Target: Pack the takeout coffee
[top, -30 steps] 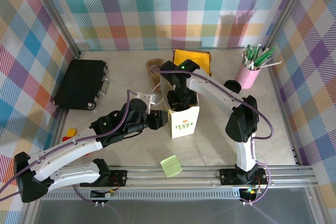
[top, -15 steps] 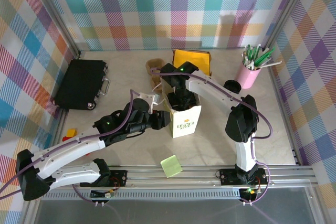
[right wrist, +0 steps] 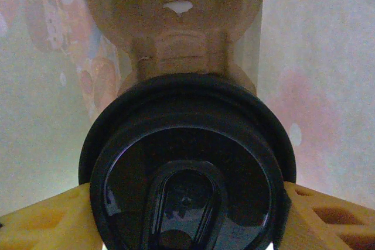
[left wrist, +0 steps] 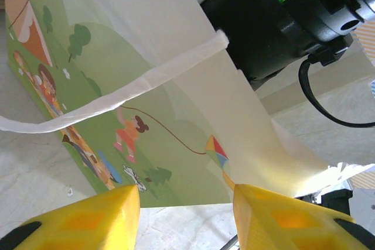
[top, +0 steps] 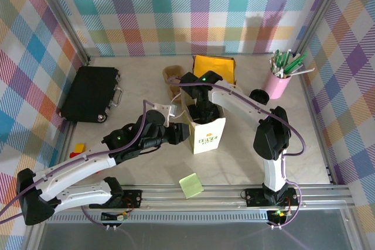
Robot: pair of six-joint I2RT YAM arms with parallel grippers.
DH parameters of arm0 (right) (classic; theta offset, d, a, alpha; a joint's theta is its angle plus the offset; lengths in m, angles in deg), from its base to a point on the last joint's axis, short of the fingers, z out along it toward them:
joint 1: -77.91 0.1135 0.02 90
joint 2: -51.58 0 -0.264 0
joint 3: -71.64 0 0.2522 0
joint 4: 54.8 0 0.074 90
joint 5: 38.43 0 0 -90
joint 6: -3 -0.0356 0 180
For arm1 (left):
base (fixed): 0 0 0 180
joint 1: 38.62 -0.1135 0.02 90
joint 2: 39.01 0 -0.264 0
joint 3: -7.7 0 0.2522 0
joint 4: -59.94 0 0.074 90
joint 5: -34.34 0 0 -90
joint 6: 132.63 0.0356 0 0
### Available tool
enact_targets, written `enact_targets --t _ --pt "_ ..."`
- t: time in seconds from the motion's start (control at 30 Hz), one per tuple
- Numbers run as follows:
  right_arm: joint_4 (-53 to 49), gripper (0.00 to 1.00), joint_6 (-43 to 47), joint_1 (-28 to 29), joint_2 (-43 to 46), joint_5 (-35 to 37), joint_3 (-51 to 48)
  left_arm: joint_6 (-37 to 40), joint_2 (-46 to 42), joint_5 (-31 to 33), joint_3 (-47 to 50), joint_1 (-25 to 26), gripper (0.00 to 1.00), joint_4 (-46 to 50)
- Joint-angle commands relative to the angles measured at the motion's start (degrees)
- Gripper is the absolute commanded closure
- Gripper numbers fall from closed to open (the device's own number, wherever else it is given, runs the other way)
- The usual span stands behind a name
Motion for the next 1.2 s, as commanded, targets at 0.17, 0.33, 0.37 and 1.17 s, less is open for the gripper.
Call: enact_targets --t 0.17,0.33,0.37,1.17 --pt "0.2 0.48 0.3 -0.4 2.3 0.6 -1.8 0.8 -1.5 1.3 -0.8 0.4 0.54 1.7" --pt "0.8 0.48 0.5 -0.5 2.8 0.8 -2.8 1.1 -0.9 1.3 -1.4 0.5 0.54 2.0" --pt "0.8 0.48 0.6 -0.5 2.8 0.6 -2.9 1.1 -1.0 1.4 -1.5 0.5 0.54 2.0" --pt "4.4 0.49 0.5 -0.5 5.2 0.6 -7.6 1.6 0.1 1.8 -2.8 0.5 0.54 2.7"
